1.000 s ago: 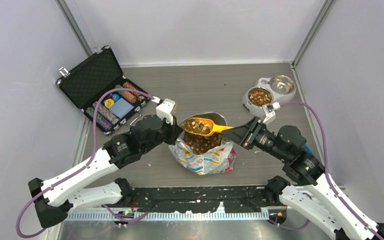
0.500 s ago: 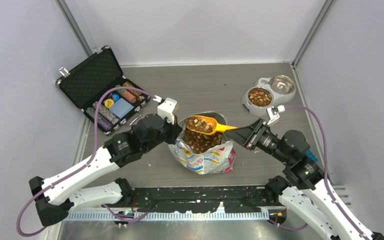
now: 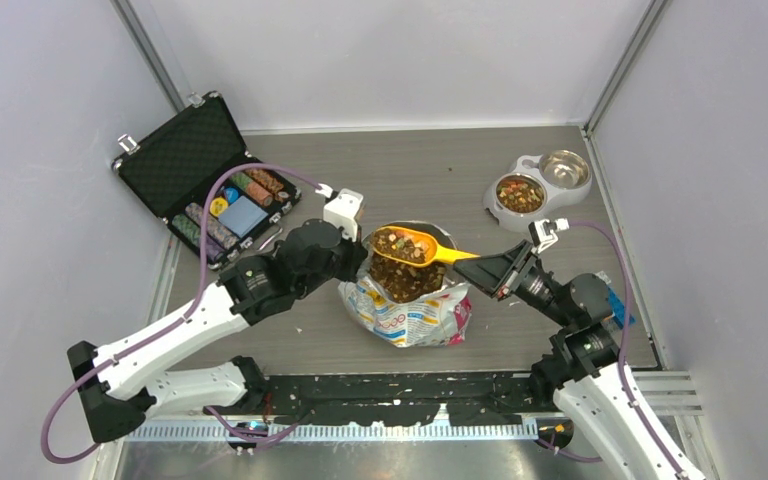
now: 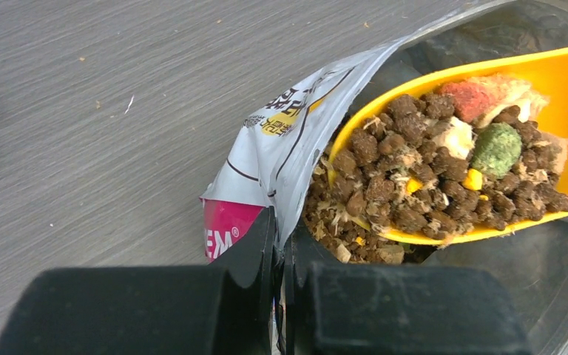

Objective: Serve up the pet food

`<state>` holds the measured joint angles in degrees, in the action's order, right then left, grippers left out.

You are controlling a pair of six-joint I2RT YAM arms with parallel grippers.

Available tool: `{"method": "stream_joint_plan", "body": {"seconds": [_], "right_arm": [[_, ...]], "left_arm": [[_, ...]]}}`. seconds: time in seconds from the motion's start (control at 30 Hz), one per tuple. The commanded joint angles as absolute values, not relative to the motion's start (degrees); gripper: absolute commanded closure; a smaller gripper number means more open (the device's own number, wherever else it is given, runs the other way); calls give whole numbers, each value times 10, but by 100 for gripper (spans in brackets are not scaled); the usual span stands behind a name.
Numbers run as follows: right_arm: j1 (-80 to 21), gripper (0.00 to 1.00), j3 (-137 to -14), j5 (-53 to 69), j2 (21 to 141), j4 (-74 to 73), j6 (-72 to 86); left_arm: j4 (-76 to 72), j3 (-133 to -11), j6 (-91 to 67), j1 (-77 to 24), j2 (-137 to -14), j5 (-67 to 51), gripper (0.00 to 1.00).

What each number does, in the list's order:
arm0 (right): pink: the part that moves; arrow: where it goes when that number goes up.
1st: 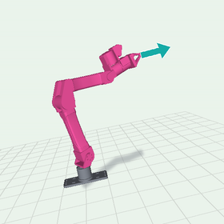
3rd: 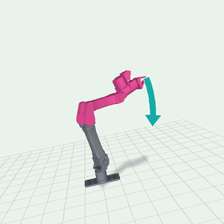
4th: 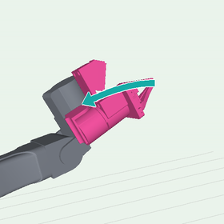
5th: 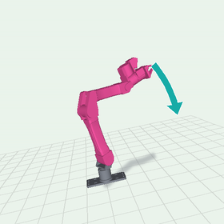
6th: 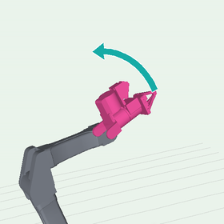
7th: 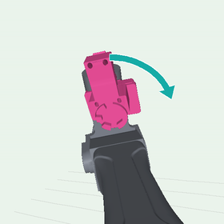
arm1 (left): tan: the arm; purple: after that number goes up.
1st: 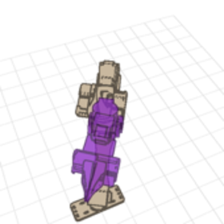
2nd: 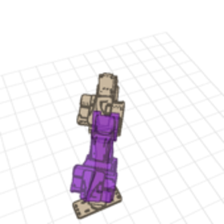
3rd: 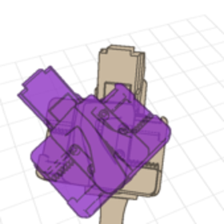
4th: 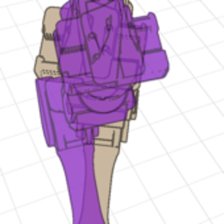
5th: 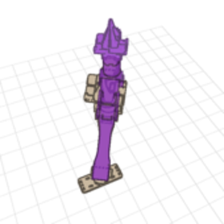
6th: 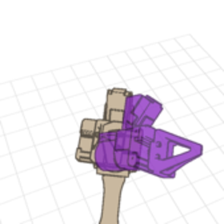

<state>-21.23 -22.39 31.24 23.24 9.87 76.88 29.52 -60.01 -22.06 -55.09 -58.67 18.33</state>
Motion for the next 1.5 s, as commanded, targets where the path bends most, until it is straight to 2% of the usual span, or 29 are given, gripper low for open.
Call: {"method": "stream_joint_plan", "body": {"seconds": [0.0, 0.43, 0.87, 1.23, 1.47], "right_arm": [[-184, 95, -191, 374, 220, 205, 820], [-103, 95, -105, 451, 223, 368, 921], [-89, 95, -23, 434, 284, 617, 1018], [-88, 95, -2, 423, 344, 708, 1047], [-88, 95, -19, 408, 336, 646, 1023]], "left_arm": [[266, -637, -216, -551, -590, 204, 100], [280, -664, -221, -551, -596, 218, 100], [289, -679, -224, -551, -601, 217, 100], [286, -680, -229, -551, -605, 206, 100], [279, -675, -232, -551, -608, 202, 100]]}}
